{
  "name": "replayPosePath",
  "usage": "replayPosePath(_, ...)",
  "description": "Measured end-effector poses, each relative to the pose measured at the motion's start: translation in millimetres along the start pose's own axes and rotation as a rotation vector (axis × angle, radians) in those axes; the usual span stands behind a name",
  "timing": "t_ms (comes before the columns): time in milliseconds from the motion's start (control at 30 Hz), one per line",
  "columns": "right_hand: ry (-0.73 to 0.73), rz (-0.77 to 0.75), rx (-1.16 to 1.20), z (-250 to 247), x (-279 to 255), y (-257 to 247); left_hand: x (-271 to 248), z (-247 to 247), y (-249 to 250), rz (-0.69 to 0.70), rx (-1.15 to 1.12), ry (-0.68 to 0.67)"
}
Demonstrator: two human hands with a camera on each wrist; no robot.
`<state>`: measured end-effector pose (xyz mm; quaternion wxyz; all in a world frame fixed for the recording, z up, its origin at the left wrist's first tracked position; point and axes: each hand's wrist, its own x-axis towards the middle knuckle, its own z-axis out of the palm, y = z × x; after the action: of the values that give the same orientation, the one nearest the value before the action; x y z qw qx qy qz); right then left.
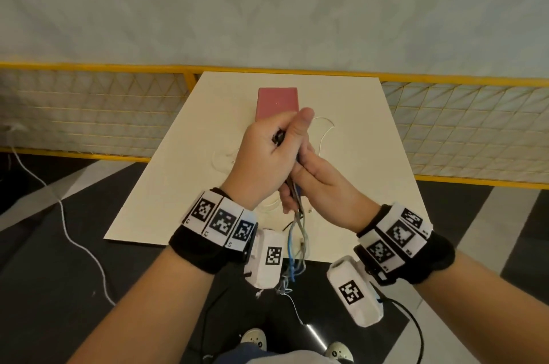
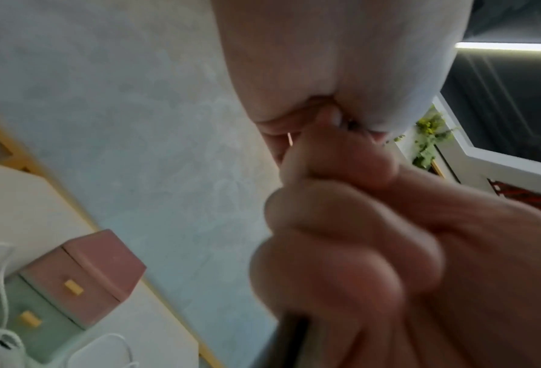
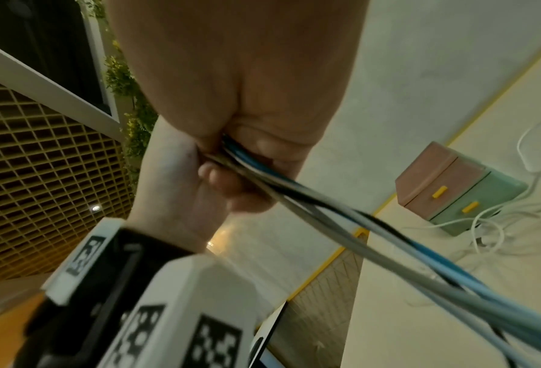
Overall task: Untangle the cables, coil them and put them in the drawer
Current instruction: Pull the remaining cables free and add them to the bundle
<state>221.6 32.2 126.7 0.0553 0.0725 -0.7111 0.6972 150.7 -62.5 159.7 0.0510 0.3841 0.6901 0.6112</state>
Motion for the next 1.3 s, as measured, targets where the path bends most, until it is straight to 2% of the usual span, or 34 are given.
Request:
replayPosePath(100,0.014,0.034,0.125,-2.4,4.7,1.0,7.0,-4.0,-6.7,-0.008,-0.129,-0.068)
replayPosePath(200,0.065,0.04,0.119,-8.1,10.5,-4.5,9.1,-9.2,-14.7,-0.15,-0.332,-0.165)
replayPosePath(267,0.038,0.019,0.065,-12.3,15.1,-9.7,7.4,-9.9,-12.1,-0.229,-0.227,-0.235)
replayPosePath(333,-0.011,-0.001,-0.056,-15.5,18.7,-11.4,10.5,-9.4,-7.3,-0.213,-0.016,-0.256)
replayPosePath(400,-0.072,-0.005,-0.175,-17.4,21.4,-7.6,14.8,-9.1,-0.7,-0.191,0.099,-0.171)
replayPosePath(467,-0.121,0.008,-0.322,-18.3,22.4,5.0,22.6,-12.3,1.3,-0.133,0.116,-0.039)
replayPosePath(533,-0.144,0.023,-0.471,-18.7,20.1,27.3,32.8,-20.8,2.8,-0.067,0.02,0.089)
replayPosePath(633,-0.149,0.129,-0.539,-19.2,14.3,68.2,44.4,-38.9,7.6,-0.084,-0.198,0.228)
replayPosePath(733,-0.238,0.29,-0.503,-12.6,7.8,94.3,48.6,-50.2,4.8,-0.131,-0.331,0.234)
replayPosePath(867,-0.429,0.41,-0.535,-9.6,6.9,109.8,44.4,-52.8,-9.7,-0.216,-0.284,0.211)
replayPosePath(933,-0.453,0.466,-0.611,-18.0,8.5,123.7,43.4,-50.6,-18.2,-0.263,-0.28,0.224)
replayPosePath(1033,-0.349,0.569,-0.743,-40.9,12.3,146.9,39.9,-44.7,-33.4,-0.295,-0.2,0.219)
replayPosePath(1200,0.055,0.719,-0.876,-86.3,20.0,183.3,31.6,-34.2,-53.8,-0.446,-0.258,0.335)
replayPosePath(1300,0.185,0.771,-0.927,-100.5,19.4,203.4,30.2,-28.4,-67.9,-0.518,-0.272,0.364)
